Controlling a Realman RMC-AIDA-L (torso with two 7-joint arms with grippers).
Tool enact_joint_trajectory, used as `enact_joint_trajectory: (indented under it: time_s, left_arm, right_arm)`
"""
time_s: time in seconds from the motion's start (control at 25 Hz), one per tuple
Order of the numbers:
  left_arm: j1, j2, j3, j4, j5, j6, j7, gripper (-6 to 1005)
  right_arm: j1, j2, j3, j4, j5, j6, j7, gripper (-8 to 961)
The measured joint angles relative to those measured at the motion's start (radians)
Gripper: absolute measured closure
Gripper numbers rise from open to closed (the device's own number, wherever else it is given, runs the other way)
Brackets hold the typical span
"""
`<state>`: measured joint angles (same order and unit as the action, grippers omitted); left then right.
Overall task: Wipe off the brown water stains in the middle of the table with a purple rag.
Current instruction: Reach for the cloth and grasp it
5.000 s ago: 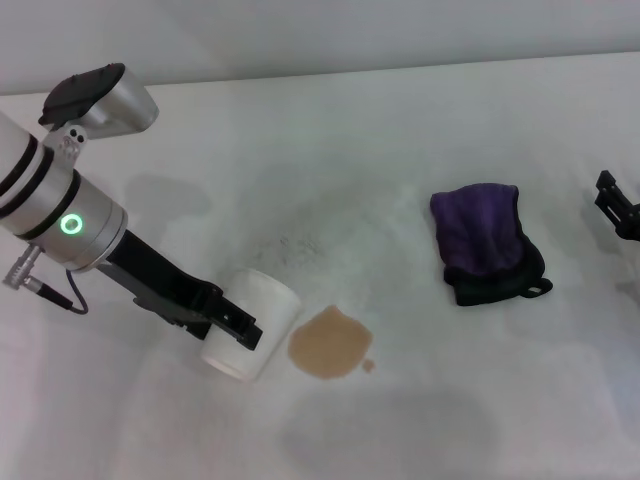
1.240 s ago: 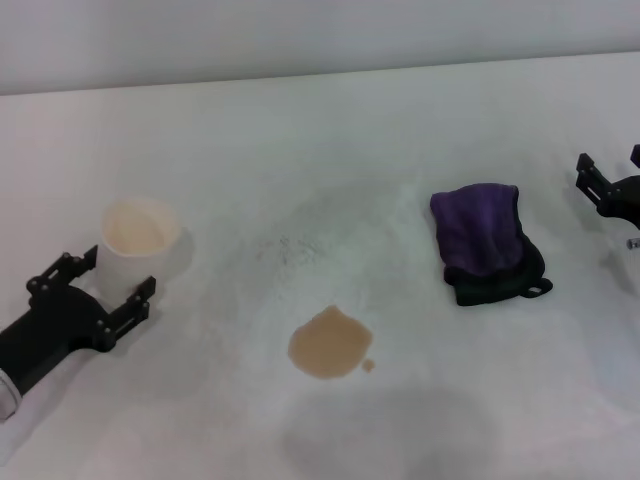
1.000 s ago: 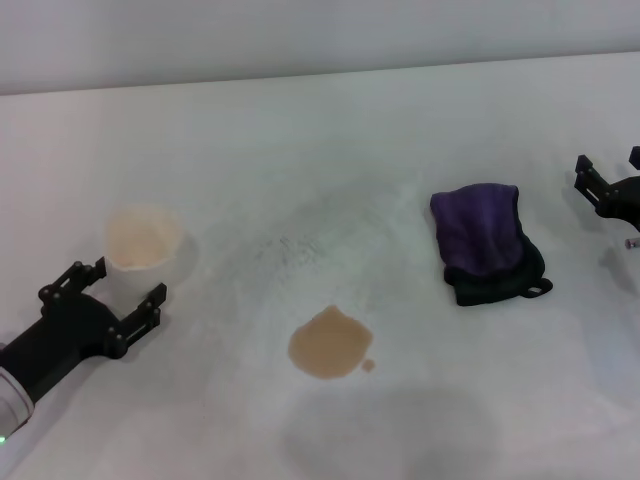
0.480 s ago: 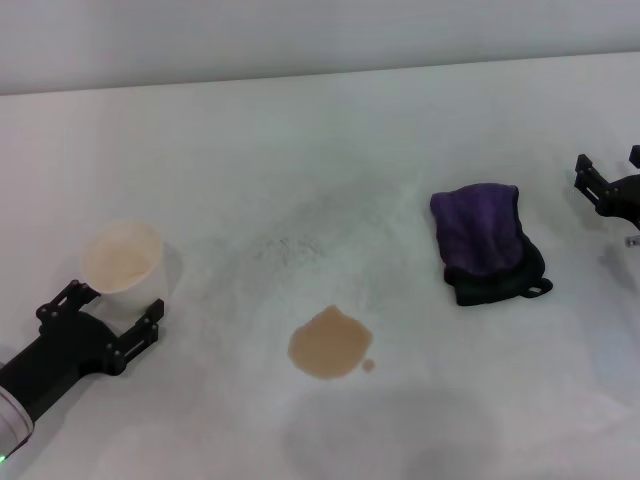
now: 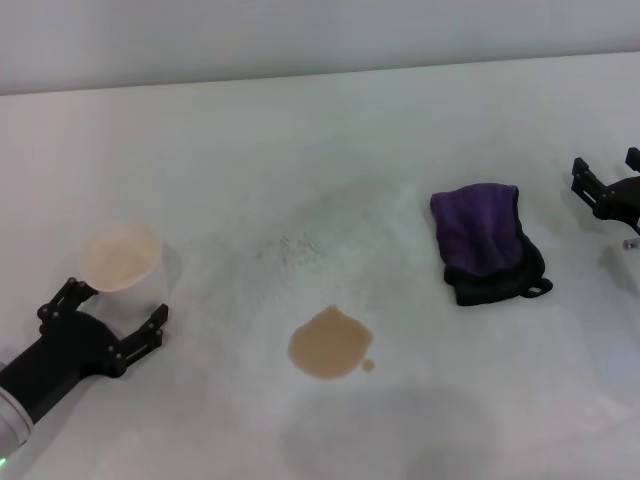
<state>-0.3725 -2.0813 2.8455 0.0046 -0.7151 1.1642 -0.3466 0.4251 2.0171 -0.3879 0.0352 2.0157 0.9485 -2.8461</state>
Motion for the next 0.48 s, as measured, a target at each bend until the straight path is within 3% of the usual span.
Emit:
enact_joint_trajectory:
  time_s: [0.32, 0.48]
  left_arm:
    - [0.047, -0.002, -0.002, 0.005, -0.01, 0.01, 0.049, 107]
    - [0.104, -0.003, -0.002, 0.038, -0.036, 0.039, 0.125, 107]
  right_arm:
    - [0.002, 0.001, 0.0, -0.016, 0.0, 0.0, -0.001, 186]
    - [0.002, 0.001, 0.0, -0.025, 0.0, -0.005, -0.001, 187]
